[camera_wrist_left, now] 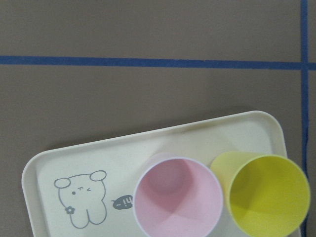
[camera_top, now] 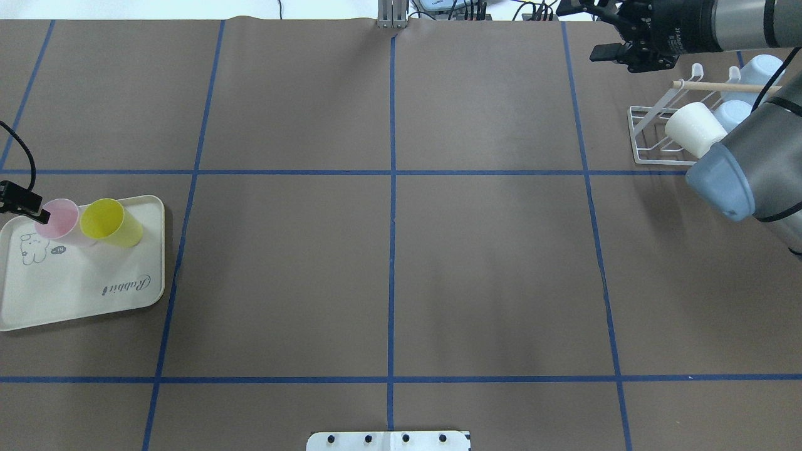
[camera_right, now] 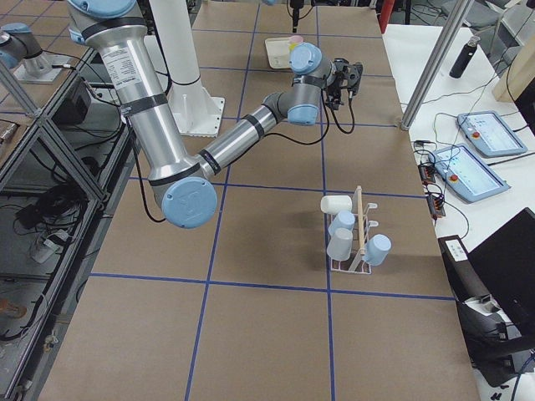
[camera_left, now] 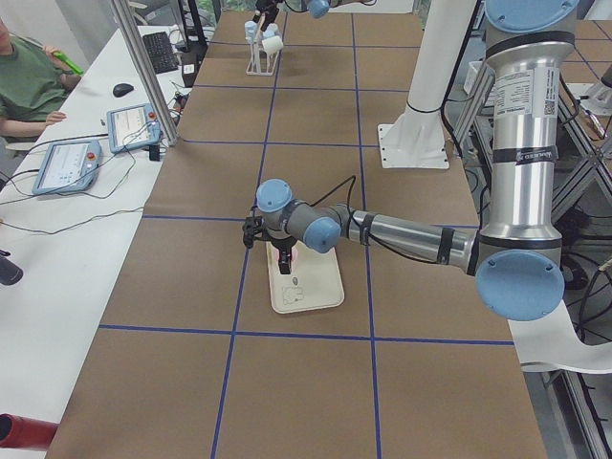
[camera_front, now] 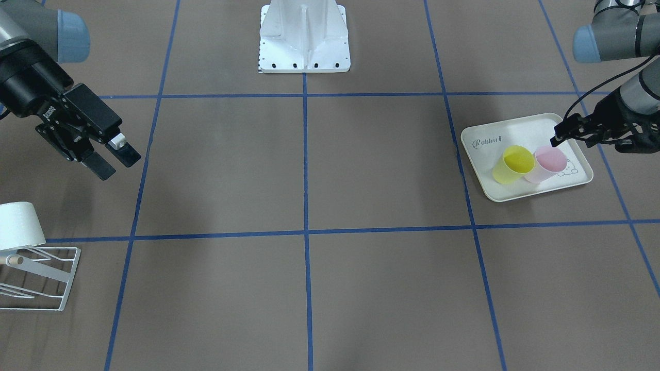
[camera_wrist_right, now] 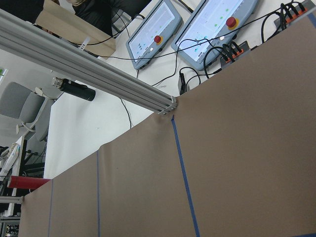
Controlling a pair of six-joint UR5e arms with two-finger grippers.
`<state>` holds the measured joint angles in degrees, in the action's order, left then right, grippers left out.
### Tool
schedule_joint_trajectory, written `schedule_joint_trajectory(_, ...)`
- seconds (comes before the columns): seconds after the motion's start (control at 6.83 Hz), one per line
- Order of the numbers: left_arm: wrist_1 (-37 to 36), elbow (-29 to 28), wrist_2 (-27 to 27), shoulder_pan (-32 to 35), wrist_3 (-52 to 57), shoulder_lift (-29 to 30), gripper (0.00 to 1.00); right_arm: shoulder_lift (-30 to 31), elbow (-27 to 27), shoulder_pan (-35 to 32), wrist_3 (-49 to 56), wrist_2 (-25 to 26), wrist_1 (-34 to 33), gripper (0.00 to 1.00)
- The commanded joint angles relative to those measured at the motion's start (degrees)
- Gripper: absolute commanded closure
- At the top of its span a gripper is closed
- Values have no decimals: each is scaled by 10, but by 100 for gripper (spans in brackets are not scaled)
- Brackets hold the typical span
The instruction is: Transfer IKEA cup to right arm and place on rack
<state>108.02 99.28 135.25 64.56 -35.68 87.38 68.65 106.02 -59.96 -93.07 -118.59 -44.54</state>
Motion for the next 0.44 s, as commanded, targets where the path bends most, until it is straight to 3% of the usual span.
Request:
schedule_joint_trajectory(0.0, -1, -12, 0, 0, -1, 5, 1, 1, -3, 4, 0, 0, 0, 0)
schedule_joint_trajectory(0.29, 2, -21, -3, -1, -5, 16, 2, 1, -4, 5, 1, 1, 1, 0)
